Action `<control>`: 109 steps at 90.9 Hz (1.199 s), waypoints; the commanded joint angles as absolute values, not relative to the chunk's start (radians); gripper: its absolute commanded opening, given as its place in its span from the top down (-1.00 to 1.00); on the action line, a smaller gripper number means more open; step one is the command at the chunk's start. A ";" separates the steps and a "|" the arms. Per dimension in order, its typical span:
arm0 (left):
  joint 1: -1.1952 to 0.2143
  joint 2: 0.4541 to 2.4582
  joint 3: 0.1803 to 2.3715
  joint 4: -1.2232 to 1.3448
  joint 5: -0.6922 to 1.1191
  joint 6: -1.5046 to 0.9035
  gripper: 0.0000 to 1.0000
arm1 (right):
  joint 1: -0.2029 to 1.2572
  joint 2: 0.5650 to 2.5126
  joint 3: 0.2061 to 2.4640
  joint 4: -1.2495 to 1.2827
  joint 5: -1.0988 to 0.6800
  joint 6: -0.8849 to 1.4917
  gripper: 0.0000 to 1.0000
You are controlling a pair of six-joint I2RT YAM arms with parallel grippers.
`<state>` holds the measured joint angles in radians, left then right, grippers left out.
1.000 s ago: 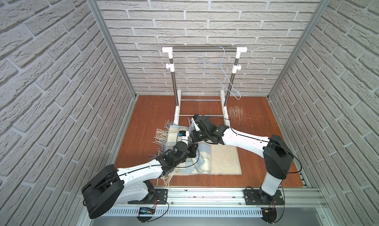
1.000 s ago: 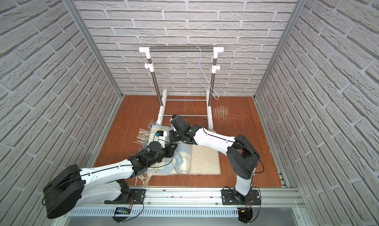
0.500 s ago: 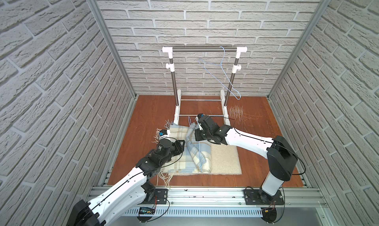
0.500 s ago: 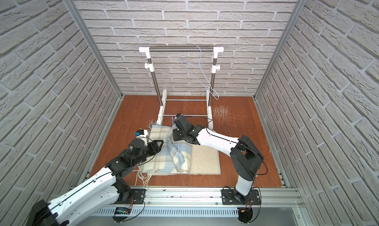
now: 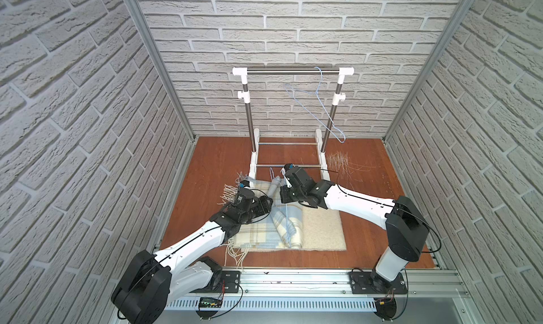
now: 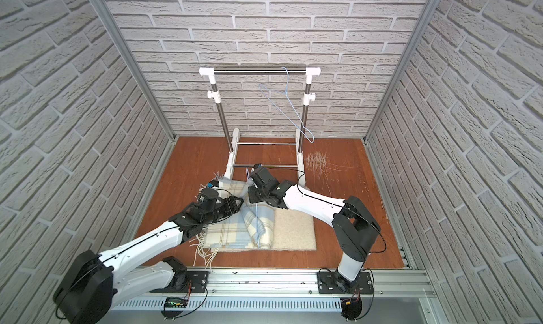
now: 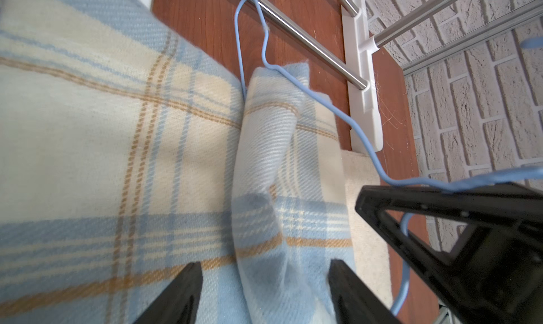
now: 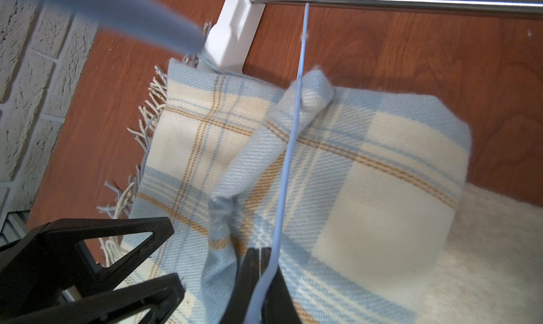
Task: Hang the scarf on the hanger
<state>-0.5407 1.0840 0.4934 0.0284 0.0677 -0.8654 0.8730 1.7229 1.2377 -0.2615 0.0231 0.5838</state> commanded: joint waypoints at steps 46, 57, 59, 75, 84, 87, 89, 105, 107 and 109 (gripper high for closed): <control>-0.538 1.376 0.613 0.240 0.116 -0.803 0.37 | 0.879 1.662 1.168 -0.325 0.062 0.572 0.94; -0.538 1.403 0.613 0.272 0.158 -0.811 0.77 | 0.879 1.643 1.150 -0.325 0.076 0.585 0.94; -0.539 1.402 0.612 0.275 0.164 -0.811 0.86 | 0.880 1.641 1.150 -0.325 0.077 0.587 0.94; -0.530 1.297 0.583 0.183 0.166 -0.798 1.00 | 0.890 1.631 1.155 -0.332 0.083 0.603 0.94; -0.503 1.197 0.564 0.095 0.179 -0.794 1.00 | 0.907 1.627 1.174 -0.352 0.108 0.610 0.94; -0.489 1.160 0.559 0.065 0.184 -0.793 1.00 | 0.914 1.625 1.177 -0.354 0.117 0.614 0.94; -0.479 1.135 0.555 0.045 0.186 -0.792 1.00 | 0.917 1.623 1.177 -0.354 0.118 0.620 0.94; -0.371 0.942 0.528 -0.181 0.198 -0.759 1.00 | 0.924 1.592 1.142 -0.351 0.173 0.687 0.94; -0.347 0.921 0.522 -0.206 0.202 -0.751 1.00 | 0.924 1.586 1.132 -0.349 0.183 0.701 0.94; -0.323 0.899 0.516 -0.225 0.209 -0.745 1.00 | 0.924 1.578 1.121 -0.348 0.193 0.714 0.94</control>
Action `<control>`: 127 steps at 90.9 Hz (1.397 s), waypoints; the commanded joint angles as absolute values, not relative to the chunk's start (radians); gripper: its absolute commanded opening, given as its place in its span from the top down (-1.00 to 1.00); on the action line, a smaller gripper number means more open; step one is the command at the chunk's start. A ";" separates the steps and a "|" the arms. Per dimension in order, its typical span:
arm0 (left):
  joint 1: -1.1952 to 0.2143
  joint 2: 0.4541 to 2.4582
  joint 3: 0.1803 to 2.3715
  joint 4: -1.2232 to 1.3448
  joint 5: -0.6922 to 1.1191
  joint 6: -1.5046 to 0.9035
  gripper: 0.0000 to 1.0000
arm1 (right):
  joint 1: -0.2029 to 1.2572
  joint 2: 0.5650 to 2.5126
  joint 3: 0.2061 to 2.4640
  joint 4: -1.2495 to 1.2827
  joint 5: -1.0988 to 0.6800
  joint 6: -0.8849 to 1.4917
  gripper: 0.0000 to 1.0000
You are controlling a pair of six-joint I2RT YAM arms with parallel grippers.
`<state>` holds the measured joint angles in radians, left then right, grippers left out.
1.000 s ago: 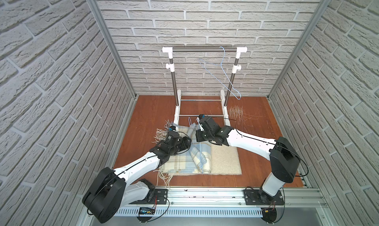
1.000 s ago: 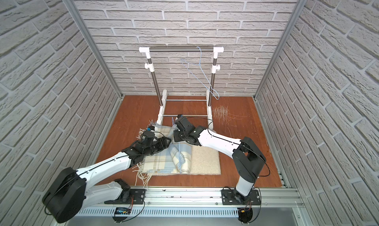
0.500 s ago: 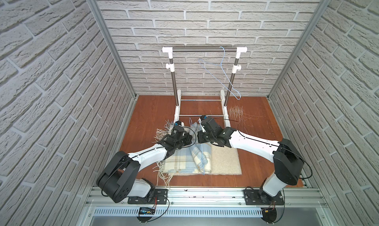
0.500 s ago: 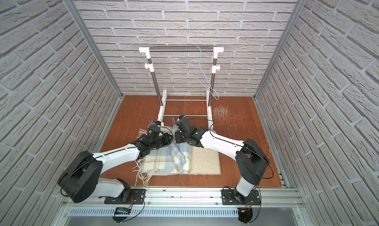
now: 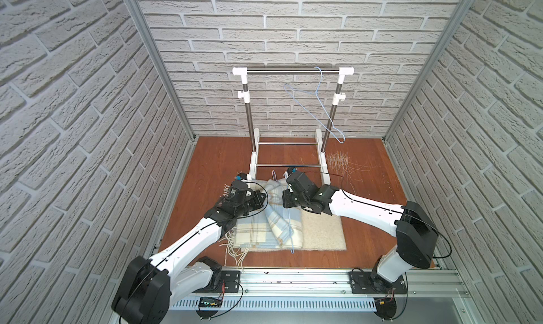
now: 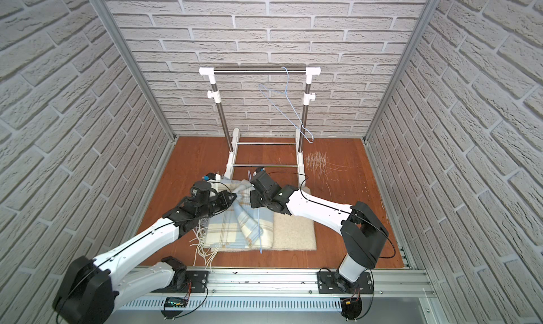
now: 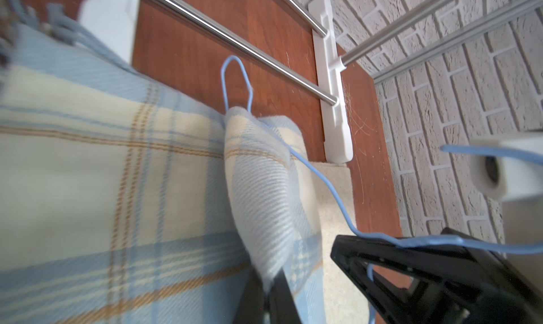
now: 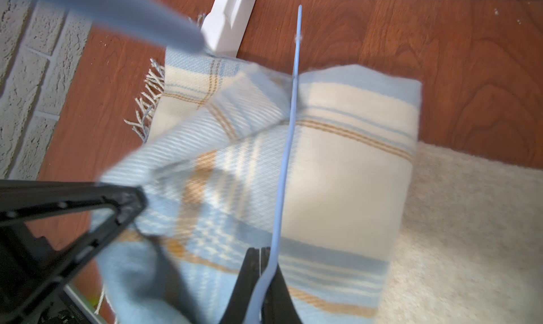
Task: Hang the scarf on the hanger
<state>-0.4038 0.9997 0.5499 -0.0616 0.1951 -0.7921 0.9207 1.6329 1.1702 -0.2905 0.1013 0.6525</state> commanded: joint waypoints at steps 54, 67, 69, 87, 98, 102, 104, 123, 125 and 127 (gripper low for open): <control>-0.030 0.923 0.596 -0.360 0.252 -0.619 1.00 | 0.908 1.490 0.945 -0.294 0.203 0.797 0.94; -0.012 0.882 0.600 -0.409 0.202 -0.621 1.00 | 0.901 1.411 0.964 -0.413 0.206 0.796 0.94; -0.010 0.878 0.603 -0.414 0.198 -0.620 1.00 | 0.900 1.399 0.967 -0.428 0.202 0.797 0.94; -0.010 0.933 0.573 -0.360 0.206 -0.623 1.00 | 0.902 1.404 1.016 -0.502 0.159 0.777 0.94; -0.023 0.974 0.532 -0.261 0.194 -0.631 1.00 | 0.905 1.414 1.014 -0.494 0.146 0.774 0.94; -0.030 0.986 0.527 -0.236 0.189 -0.627 1.00 | 0.905 1.418 1.020 -0.495 0.144 0.771 0.94; -0.035 0.987 0.526 -0.228 0.185 -0.627 0.83 | 0.905 1.421 1.026 -0.498 0.144 0.769 0.94; -0.105 0.852 0.584 -0.336 0.095 -0.649 -0.32 | 0.911 1.465 1.085 -0.524 0.137 0.745 0.94; -0.120 0.834 0.598 -0.360 0.084 -0.659 -0.32 | 0.911 1.472 1.094 -0.530 0.136 0.742 0.94; -0.138 0.822 0.612 -0.382 0.076 -0.667 -0.32 | 0.911 1.477 1.104 -0.537 0.136 0.737 0.94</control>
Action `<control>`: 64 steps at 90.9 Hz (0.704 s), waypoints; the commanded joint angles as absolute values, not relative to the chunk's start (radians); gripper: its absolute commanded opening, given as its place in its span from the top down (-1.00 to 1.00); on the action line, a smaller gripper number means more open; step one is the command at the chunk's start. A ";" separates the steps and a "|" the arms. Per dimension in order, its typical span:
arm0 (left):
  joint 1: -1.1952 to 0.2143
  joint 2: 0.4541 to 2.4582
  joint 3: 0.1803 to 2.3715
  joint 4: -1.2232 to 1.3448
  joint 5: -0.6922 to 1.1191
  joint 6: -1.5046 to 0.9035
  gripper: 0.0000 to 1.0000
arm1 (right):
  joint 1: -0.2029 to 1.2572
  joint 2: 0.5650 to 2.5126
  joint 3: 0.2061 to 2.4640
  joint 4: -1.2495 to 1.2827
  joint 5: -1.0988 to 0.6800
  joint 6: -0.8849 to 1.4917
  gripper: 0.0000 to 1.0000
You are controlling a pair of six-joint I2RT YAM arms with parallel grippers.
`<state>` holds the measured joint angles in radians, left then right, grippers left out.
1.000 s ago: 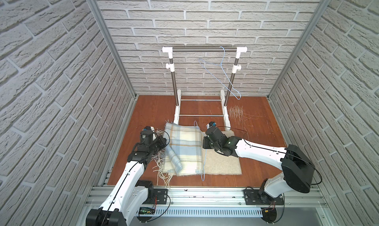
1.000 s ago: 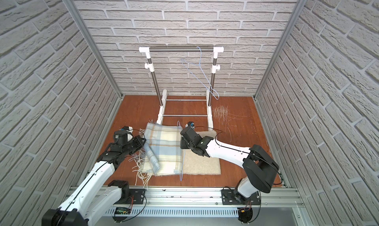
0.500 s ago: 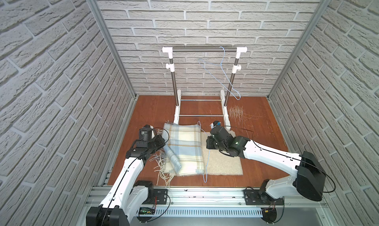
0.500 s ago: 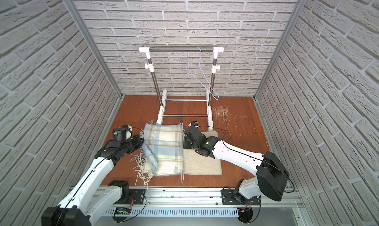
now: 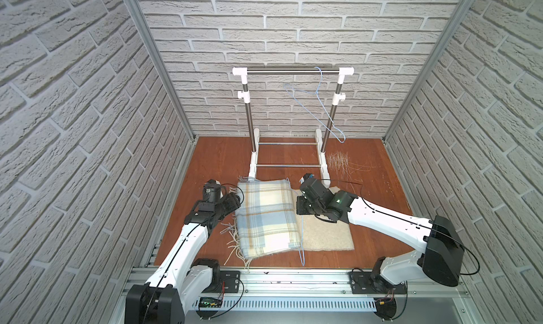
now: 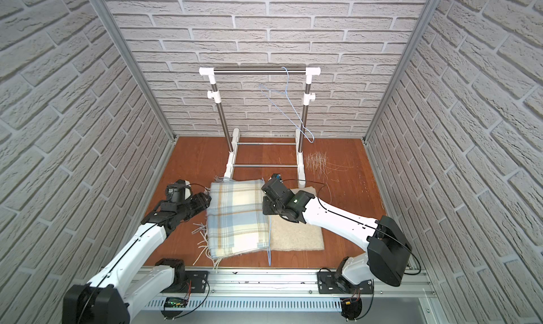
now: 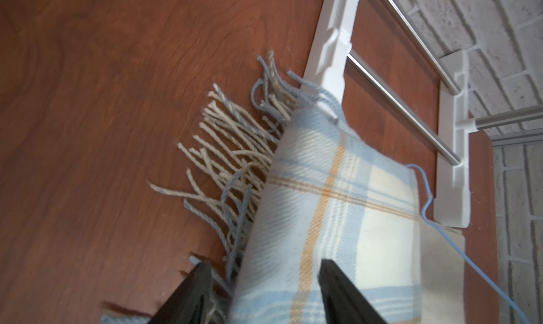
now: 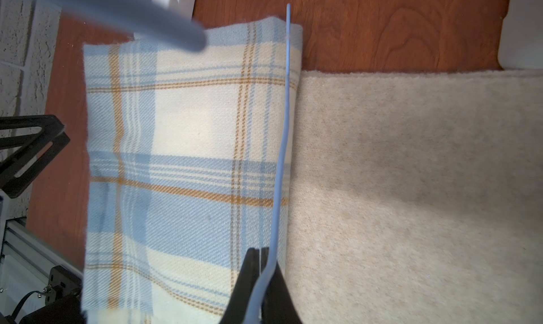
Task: Hang the scarf on the hanger
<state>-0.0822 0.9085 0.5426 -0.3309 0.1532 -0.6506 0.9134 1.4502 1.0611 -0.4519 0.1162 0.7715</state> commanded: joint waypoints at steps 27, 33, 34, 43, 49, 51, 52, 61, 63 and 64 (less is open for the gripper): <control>-0.665 0.782 0.541 -0.423 -0.055 -1.062 -0.16 | 0.911 1.531 1.221 -0.617 0.149 0.686 0.94; -0.776 0.746 0.483 -0.395 -0.110 -1.143 -0.10 | 0.911 1.537 1.246 -0.640 0.156 0.676 0.94; -0.793 0.742 0.477 -0.395 -0.119 -1.151 -0.09 | 0.911 1.538 1.251 -0.643 0.158 0.674 0.94; -0.906 0.729 0.441 -0.430 -0.168 -1.191 -0.04 | 0.910 1.540 1.292 -0.676 0.167 0.660 0.94; -0.941 0.699 0.415 -0.465 -0.172 -1.211 -0.04 | 0.909 1.533 1.318 -0.703 0.169 0.653 0.94; -0.946 0.701 0.404 -0.488 -0.171 -1.224 -0.04 | 0.910 1.529 1.331 -0.711 0.169 0.650 0.94; -0.947 0.703 0.397 -0.499 -0.171 -1.232 -0.04 | 0.910 1.528 1.335 -0.717 0.169 0.648 0.94; -0.947 0.712 0.326 -0.560 -0.184 -1.279 -0.05 | 0.910 1.499 1.400 -0.781 0.162 0.638 0.94; -0.946 0.715 0.313 -0.567 -0.191 -1.285 -0.06 | 0.910 1.492 1.412 -0.794 0.155 0.639 0.94; -0.946 0.715 0.309 -0.569 -0.195 -1.287 -0.06 | 0.910 1.488 1.416 -0.799 0.151 0.640 0.94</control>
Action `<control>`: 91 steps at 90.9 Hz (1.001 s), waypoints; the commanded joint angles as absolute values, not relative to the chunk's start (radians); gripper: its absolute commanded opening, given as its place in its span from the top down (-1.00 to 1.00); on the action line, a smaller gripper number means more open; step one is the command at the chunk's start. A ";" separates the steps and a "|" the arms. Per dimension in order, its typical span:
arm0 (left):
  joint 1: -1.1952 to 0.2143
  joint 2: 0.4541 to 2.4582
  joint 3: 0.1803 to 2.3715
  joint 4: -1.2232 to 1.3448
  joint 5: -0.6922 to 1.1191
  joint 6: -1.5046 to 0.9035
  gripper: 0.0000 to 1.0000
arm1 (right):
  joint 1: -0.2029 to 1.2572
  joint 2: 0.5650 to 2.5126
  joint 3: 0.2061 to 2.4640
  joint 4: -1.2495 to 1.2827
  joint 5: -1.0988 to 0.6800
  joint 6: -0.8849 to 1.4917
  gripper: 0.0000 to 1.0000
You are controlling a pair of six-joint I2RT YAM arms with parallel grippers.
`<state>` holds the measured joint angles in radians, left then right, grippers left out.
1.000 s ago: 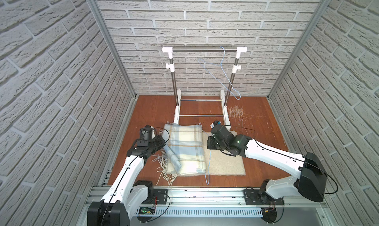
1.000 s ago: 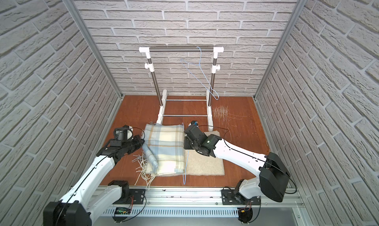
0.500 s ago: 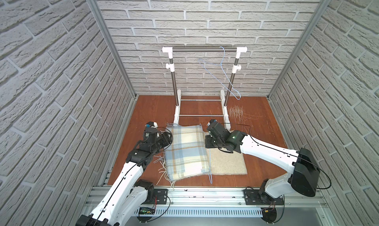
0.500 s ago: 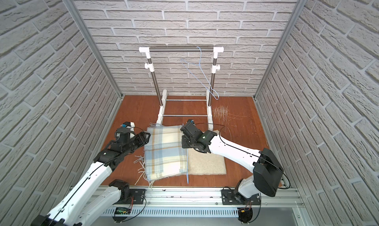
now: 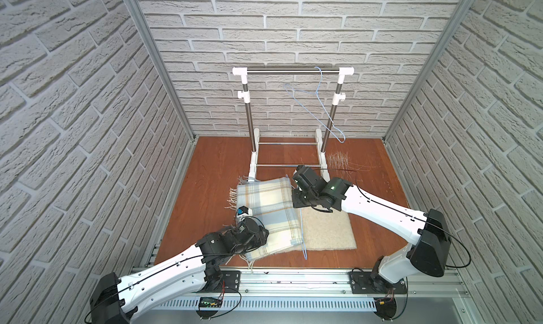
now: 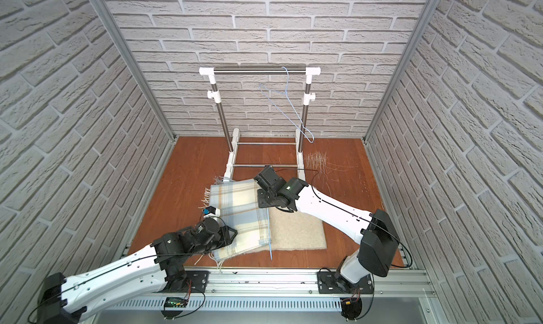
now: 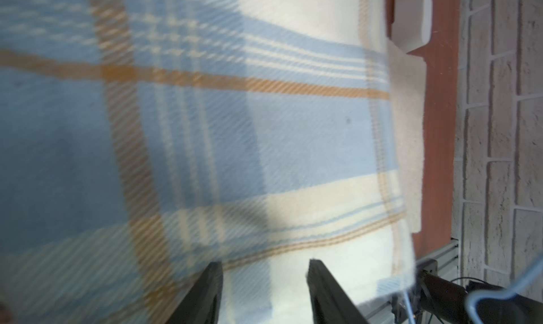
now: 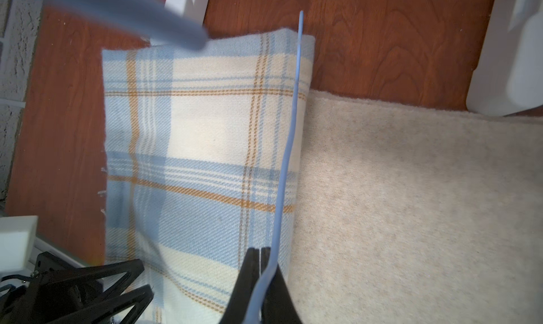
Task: Hang the scarf on the hanger
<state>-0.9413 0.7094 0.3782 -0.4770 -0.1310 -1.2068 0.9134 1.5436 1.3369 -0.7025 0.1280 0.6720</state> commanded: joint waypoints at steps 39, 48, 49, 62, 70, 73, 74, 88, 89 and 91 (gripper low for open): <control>-0.944 0.654 0.388 -0.650 -0.326 -1.229 -0.15 | 0.974 1.503 1.697 -0.988 0.003 0.628 0.94; -0.943 0.556 0.531 -0.768 -0.440 -1.193 -0.19 | 1.007 1.563 1.849 -1.075 0.008 0.617 0.94; -0.943 0.550 0.549 -0.778 -0.453 -1.188 -0.19 | 1.011 1.572 1.867 -1.084 0.011 0.615 0.94; -0.943 0.569 0.789 -0.834 -0.519 -1.102 -0.20 | 1.045 1.672 2.118 -1.207 0.039 0.610 0.94; -0.943 0.654 0.924 -0.798 -0.491 -1.024 -0.21 | 1.055 1.742 2.274 -1.286 0.082 0.596 0.94; -0.945 0.692 0.962 -0.774 -0.470 -0.994 -0.21 | 1.057 1.761 2.313 -1.307 0.106 0.590 0.94; -0.945 0.704 0.982 -0.766 -0.463 -0.985 -0.21 | 1.057 1.766 2.323 -1.311 0.113 0.589 0.94; -0.956 0.848 1.145 -0.678 -0.371 -0.917 -0.23 | 1.057 1.787 2.379 -1.285 0.261 0.579 0.94; -0.959 0.854 1.151 -0.670 -0.368 -0.915 -0.23 | 1.057 1.787 2.381 -1.282 0.268 0.575 0.94; -0.965 0.864 1.164 -0.653 -0.365 -0.911 -0.23 | 1.057 1.792 2.390 -1.278 0.291 0.571 0.94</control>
